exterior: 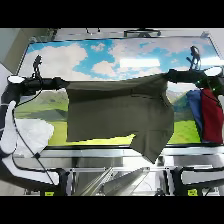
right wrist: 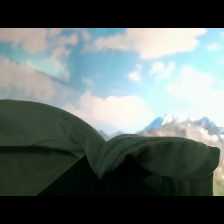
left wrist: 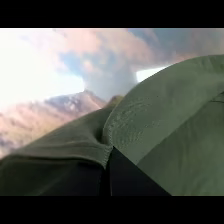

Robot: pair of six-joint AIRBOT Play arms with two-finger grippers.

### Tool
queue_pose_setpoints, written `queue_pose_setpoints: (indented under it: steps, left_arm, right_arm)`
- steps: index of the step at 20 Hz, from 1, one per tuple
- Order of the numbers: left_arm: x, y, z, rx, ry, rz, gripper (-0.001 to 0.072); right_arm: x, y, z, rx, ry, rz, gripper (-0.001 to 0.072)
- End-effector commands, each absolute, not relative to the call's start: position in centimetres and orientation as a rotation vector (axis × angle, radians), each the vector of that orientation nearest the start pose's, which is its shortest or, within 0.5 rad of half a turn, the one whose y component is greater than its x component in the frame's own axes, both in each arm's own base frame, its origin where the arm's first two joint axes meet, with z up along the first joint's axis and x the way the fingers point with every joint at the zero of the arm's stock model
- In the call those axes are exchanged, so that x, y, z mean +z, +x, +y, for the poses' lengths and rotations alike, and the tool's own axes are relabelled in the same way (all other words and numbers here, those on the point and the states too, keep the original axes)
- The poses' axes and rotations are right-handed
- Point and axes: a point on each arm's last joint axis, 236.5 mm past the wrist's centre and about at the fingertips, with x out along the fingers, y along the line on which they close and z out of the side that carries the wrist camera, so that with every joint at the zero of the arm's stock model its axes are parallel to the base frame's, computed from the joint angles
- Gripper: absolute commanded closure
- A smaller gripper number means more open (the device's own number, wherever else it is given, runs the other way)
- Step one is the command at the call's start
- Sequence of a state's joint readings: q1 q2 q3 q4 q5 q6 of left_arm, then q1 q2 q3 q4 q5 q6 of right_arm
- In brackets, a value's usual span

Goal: Fold the shirts.

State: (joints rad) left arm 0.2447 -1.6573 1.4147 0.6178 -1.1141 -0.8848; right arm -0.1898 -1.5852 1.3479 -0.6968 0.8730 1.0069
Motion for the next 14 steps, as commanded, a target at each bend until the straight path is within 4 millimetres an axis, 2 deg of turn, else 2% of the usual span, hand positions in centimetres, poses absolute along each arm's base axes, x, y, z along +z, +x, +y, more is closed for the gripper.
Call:
queue_pose_setpoints:
  steps: [1, 3, 5, 8, 11, 14]
  left_arm:
    - [0.6, 53.6, -4.2, -0.570, -0.453, 0.942, 0.0680]
    - [0.4, 54.2, -4.4, -0.594, -0.464, 0.962, 0.0682]
    - [0.4, 54.1, -4.5, -0.604, -0.473, 0.976, 0.0682]
    - [-1.5, 51.8, -4.1, -0.585, -0.440, 1.105, 0.0682]
    - [-2.8, 49.2, -4.8, -0.608, -0.405, 1.234, 0.0682]
    - [-4.0, 47.7, -4.9, -0.571, -0.373, 1.329, 0.0683]
  right_arm:
    - [0.9, 55.3, 3.2, 0.344, 0.441, 0.844, 0.0691]
    - [1.6, 56.0, 2.9, 0.343, 0.429, 0.825, 0.0690]
    - [1.3, 55.3, 2.5, 0.345, 0.368, 0.852, 0.0691]
    - [-0.5, 52.4, 2.2, 0.364, 0.264, 0.989, 0.0691]
    - [-2.4, 49.6, 1.1, 0.341, 0.206, 1.132, 0.0692]
    - [-3.6, 47.8, 0.5, 0.328, 0.180, 1.213, 0.0691]
